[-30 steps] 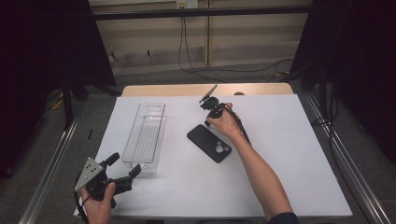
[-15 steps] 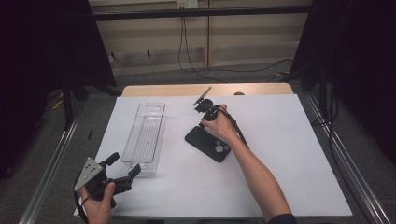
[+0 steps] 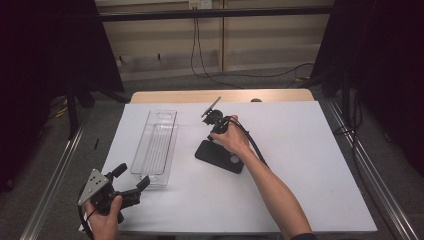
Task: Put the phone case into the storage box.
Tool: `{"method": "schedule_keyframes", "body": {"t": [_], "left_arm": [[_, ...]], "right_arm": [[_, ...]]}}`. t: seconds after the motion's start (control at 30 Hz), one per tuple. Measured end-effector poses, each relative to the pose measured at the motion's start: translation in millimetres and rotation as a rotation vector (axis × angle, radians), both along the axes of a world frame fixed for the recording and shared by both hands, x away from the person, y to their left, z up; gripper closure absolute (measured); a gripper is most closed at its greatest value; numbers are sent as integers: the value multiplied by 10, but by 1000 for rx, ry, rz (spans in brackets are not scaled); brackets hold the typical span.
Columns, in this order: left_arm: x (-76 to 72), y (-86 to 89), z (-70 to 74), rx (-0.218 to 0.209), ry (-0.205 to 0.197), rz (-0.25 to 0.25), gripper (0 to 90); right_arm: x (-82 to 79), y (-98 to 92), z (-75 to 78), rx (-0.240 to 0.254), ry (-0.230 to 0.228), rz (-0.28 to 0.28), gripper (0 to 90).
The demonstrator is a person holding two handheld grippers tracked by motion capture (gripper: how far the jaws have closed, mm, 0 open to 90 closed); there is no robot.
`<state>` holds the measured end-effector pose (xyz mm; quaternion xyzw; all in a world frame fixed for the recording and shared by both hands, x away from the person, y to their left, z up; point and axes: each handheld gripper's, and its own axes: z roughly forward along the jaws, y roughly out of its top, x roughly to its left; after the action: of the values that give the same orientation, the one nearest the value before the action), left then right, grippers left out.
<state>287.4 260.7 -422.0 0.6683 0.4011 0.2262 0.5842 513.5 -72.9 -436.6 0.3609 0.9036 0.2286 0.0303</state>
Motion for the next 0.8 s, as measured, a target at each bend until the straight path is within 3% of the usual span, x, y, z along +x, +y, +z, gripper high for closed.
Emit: {"method": "schedule_keyframes", "body": {"t": [0.03, 0.13, 0.8], "left_arm": [[-1, 0, 1, 2, -2, 1, 39], [-2, -3, 0, -1, -1, -1, 39], [0, -10, -3, 5, -2, -5, 39]], "right_arm": [[-41, 28, 0, -13, -23, 2, 900], [-73, 34, -8, 0, -32, 12, 900], [-285, 81, -28, 47, -45, 43, 900]]}}
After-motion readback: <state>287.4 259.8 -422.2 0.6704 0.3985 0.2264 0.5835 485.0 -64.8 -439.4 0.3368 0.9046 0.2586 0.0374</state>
